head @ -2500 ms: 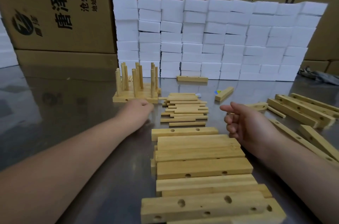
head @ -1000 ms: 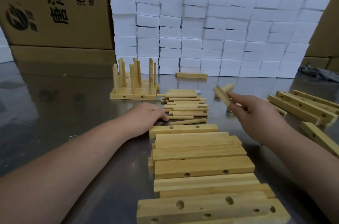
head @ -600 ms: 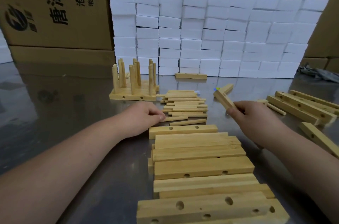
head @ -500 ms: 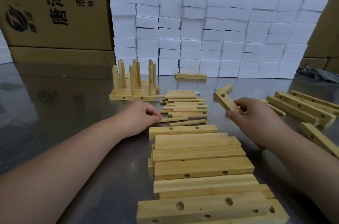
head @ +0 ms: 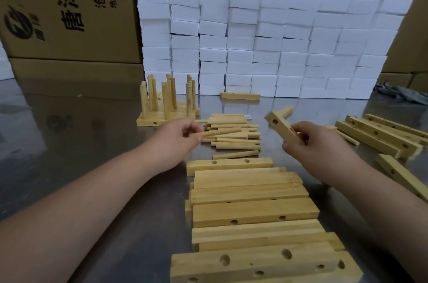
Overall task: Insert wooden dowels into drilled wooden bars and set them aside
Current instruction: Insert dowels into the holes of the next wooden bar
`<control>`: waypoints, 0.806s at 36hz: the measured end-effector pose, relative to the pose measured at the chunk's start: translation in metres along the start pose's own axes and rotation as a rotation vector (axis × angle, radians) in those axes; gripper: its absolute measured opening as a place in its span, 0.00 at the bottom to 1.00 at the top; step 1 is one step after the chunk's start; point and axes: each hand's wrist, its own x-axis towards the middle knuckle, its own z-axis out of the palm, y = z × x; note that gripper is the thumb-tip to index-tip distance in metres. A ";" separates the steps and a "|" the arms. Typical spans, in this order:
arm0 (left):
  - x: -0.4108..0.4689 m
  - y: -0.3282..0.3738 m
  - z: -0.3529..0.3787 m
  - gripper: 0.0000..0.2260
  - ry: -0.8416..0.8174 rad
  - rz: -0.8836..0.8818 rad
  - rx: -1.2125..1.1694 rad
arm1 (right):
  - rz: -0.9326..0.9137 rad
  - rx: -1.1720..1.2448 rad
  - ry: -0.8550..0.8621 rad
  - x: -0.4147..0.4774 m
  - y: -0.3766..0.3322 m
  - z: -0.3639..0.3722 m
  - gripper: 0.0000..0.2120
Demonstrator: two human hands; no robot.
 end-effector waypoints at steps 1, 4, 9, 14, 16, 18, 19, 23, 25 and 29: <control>-0.001 0.003 0.001 0.05 0.015 0.014 -0.036 | -0.003 -0.003 0.008 0.000 0.000 -0.001 0.06; -0.005 0.012 0.004 0.06 0.016 0.048 -0.093 | -0.019 0.018 0.038 -0.002 0.000 -0.002 0.10; -0.012 0.023 0.004 0.06 -0.028 0.117 -0.087 | -0.075 0.050 0.005 -0.007 -0.003 -0.004 0.21; -0.021 0.032 0.006 0.13 -0.045 0.166 0.013 | -0.137 0.282 -0.089 -0.014 -0.012 -0.008 0.14; -0.022 0.032 0.006 0.15 -0.030 0.161 0.006 | -0.168 0.326 -0.113 -0.017 -0.016 -0.011 0.17; -0.023 0.032 0.007 0.15 -0.021 0.171 -0.005 | -0.178 0.348 -0.117 -0.019 -0.017 -0.012 0.16; -0.024 0.033 0.007 0.15 -0.024 0.184 -0.004 | -0.178 0.351 -0.111 -0.020 -0.019 -0.012 0.16; -0.027 0.034 0.009 0.15 -0.033 0.228 0.009 | -0.155 0.382 -0.100 -0.021 -0.024 -0.012 0.18; -0.027 0.034 0.009 0.15 -0.004 0.234 0.002 | -0.150 0.382 -0.106 -0.022 -0.027 -0.012 0.19; -0.028 0.036 0.009 0.15 0.036 0.263 -0.027 | -0.125 0.442 -0.111 -0.024 -0.028 -0.014 0.14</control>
